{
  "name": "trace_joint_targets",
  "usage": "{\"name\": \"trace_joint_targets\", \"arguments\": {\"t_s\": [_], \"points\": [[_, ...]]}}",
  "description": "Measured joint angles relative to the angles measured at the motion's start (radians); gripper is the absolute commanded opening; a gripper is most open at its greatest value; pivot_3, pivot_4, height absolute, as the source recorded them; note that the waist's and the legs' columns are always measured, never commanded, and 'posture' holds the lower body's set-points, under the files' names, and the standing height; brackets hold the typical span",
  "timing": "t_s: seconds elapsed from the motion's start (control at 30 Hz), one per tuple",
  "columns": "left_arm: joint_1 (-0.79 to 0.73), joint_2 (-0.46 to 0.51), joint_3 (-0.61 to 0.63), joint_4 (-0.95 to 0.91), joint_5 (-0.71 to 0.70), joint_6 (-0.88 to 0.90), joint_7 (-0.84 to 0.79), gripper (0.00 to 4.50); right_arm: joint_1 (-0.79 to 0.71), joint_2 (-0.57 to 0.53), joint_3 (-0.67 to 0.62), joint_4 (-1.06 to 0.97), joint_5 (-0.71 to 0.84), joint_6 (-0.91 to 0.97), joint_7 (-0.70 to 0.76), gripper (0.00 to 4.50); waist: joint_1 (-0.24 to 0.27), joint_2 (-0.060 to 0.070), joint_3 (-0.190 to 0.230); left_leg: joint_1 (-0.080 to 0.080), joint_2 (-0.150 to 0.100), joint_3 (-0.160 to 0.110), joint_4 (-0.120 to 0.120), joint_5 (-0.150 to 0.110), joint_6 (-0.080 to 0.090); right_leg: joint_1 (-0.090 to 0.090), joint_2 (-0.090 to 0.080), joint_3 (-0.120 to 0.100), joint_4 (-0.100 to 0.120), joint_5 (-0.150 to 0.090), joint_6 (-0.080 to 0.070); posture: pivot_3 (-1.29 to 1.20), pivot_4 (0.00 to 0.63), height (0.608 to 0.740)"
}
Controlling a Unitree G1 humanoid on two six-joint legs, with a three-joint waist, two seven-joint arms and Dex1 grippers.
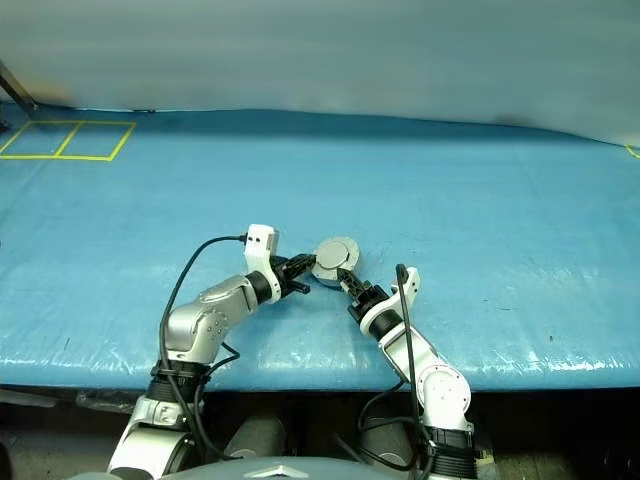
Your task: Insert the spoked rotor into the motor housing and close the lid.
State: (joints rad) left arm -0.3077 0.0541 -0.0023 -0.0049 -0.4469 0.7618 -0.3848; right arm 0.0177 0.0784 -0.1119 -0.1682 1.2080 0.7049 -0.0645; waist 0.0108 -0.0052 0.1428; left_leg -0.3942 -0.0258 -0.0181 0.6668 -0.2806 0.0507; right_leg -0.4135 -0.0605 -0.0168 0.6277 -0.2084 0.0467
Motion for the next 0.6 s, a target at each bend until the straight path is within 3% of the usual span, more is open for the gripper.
{"name": "trace_joint_targets", "arguments": {"t_s": [0.37, 0.4, 0.6], "points": [[0.138, -0.102, 0.241, -0.119, -0.306, 0.147, 0.069, 4.31, -0.004, -0.001, 0.01, -0.008, 0.055, -0.024, -0.045, 1.2, -0.012, 0.001, 0.001, -0.001, 0.0, 0.0, 0.0, 0.0, 0.001, -0.001, 0.0, 0.0, 0.0, 0.0, 0.0, 0.0, 0.15, 0.74], [0.146, -0.111, 0.257, -0.12, -0.332, 0.158, 0.084, 4.5, -0.007, -0.001, 0.009, -0.008, 0.059, -0.025, -0.049, 1.2, -0.013, 0.001, 0.001, -0.002, 0.0, 0.0, 0.0, -0.001, 0.001, -0.001, 0.0, 0.0, 0.0, 0.0, 0.0, 0.0, 0.15, 0.74], [0.196, -0.132, 0.363, -0.133, -0.6, 0.211, 0.19, 4.5, -0.062, 0.0, 0.01, -0.055, 0.118, -0.052, -0.073, 1.2, -0.022, 0.002, 0.003, -0.002, 0.0, 0.0, 0.001, -0.001, 0.001, -0.002, 0.0, 0.001, 0.001, 0.0, 0.0, 0.0, 0.15, 0.74]]}}
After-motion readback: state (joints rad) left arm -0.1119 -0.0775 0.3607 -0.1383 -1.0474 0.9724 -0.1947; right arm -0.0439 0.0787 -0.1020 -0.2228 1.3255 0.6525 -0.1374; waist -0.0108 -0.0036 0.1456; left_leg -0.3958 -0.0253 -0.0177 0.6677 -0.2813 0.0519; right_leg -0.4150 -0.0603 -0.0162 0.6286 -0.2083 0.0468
